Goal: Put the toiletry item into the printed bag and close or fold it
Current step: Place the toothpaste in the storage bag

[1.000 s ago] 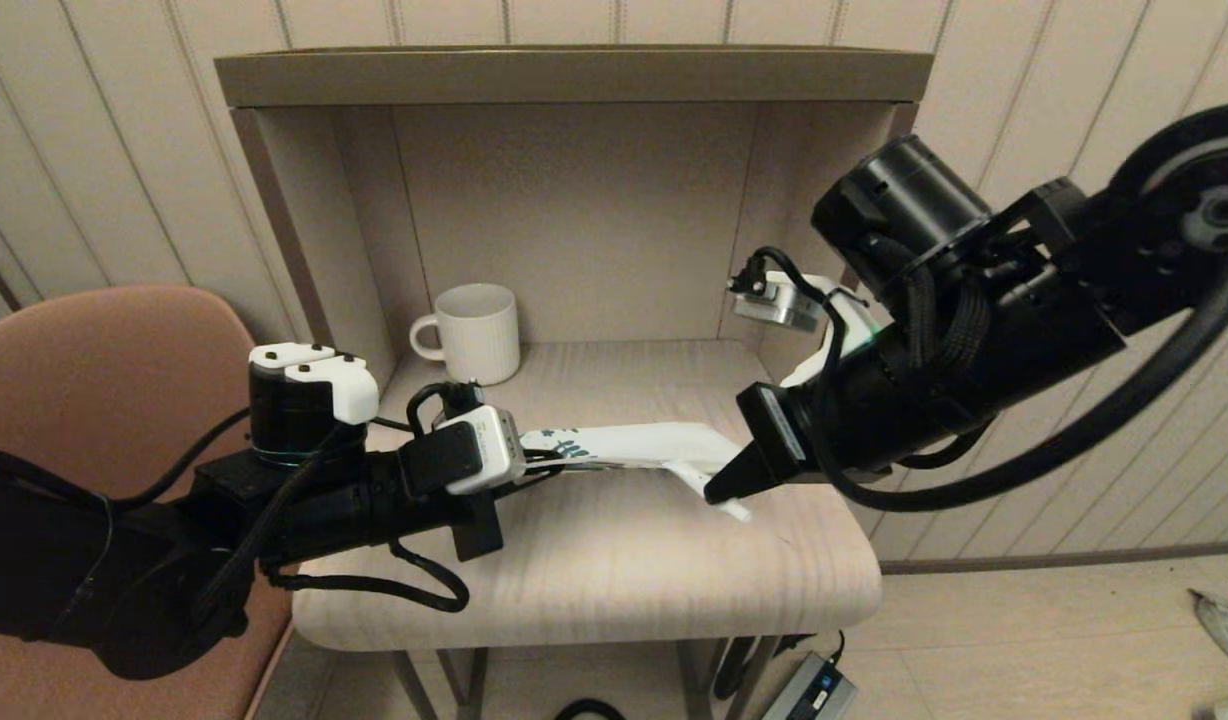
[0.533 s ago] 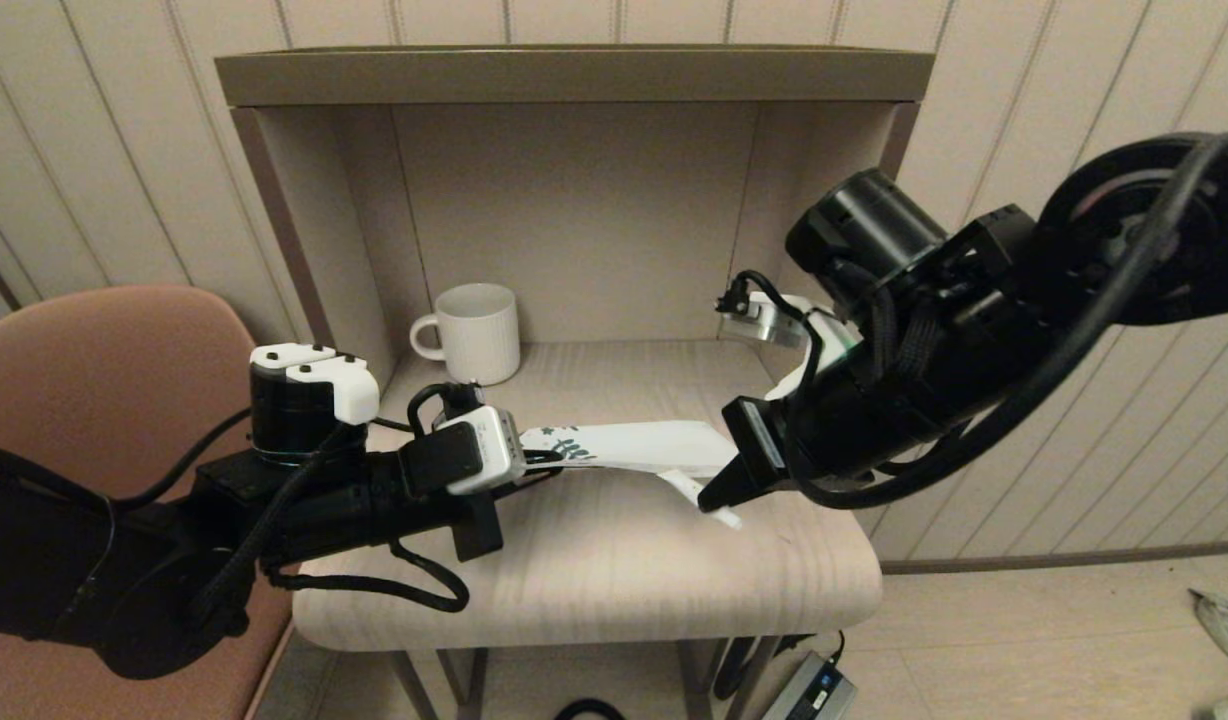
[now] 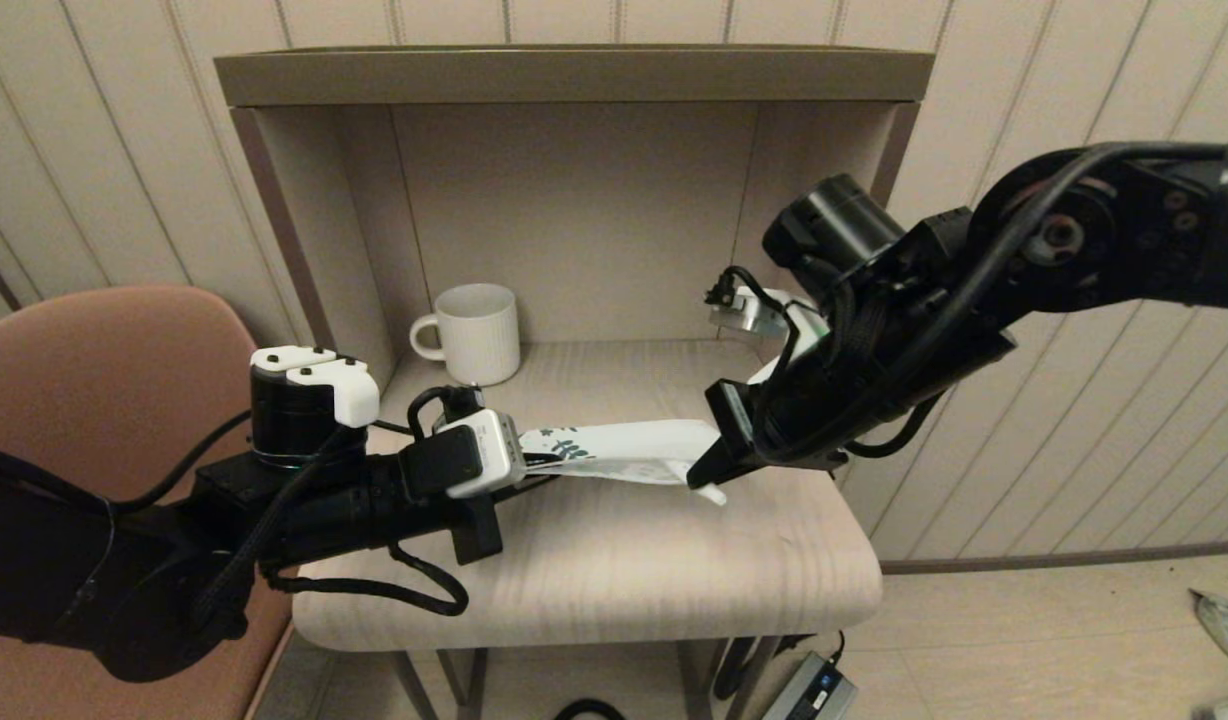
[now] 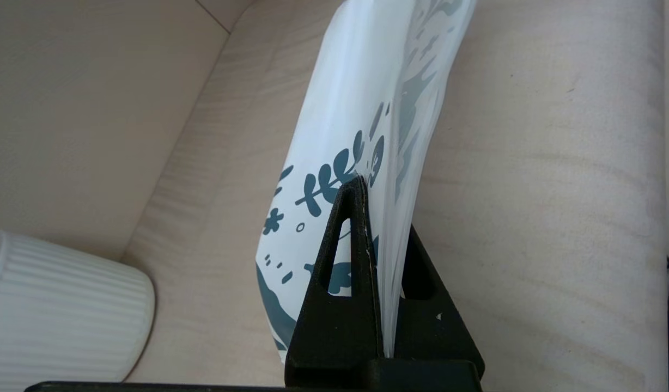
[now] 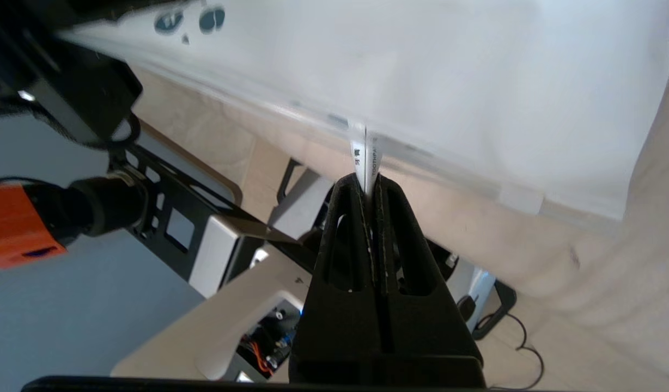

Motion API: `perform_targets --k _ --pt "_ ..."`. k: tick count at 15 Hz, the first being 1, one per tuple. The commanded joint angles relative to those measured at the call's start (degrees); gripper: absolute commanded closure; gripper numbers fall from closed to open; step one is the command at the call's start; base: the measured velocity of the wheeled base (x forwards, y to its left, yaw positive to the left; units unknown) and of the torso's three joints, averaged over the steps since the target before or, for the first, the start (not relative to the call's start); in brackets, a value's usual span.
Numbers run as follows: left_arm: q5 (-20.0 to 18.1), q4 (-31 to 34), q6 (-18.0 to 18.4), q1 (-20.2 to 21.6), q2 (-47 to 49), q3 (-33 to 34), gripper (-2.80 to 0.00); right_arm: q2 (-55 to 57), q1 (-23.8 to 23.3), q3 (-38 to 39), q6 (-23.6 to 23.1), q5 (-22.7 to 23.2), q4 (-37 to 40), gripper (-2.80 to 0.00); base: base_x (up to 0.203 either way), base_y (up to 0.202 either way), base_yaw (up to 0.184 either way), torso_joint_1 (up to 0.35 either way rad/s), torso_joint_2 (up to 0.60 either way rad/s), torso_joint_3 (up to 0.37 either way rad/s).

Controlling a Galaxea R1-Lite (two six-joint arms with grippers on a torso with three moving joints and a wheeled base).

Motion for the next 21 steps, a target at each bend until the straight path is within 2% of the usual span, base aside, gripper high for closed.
perform_targets --k 1,4,10,16,21 --pt "-0.2 -0.2 0.2 -0.2 -0.1 -0.2 0.00 1.7 0.4 -2.6 0.3 0.1 0.5 0.00 0.000 0.000 0.000 0.000 0.00 0.000" --pt "-0.2 -0.2 0.0 -1.5 -0.2 -0.6 0.00 3.9 1.6 -6.4 1.1 0.1 0.9 0.00 0.000 0.000 0.000 0.000 0.00 0.000" --pt "0.2 0.3 -0.1 -2.8 -0.5 -1.3 0.00 4.8 2.5 -6.7 3.5 1.7 1.1 0.00 0.000 0.000 0.000 0.000 0.00 0.000" --pt "0.8 0.4 -0.1 -3.9 -0.7 -1.3 0.00 4.2 2.3 -7.3 16.6 2.5 -2.8 0.00 0.000 0.000 0.000 0.000 0.00 0.000" --pt "1.5 0.4 -0.4 -4.2 -1.7 -1.4 0.00 5.0 2.0 -7.2 18.6 1.3 -4.2 0.00 0.000 0.000 0.000 0.000 0.00 0.000"
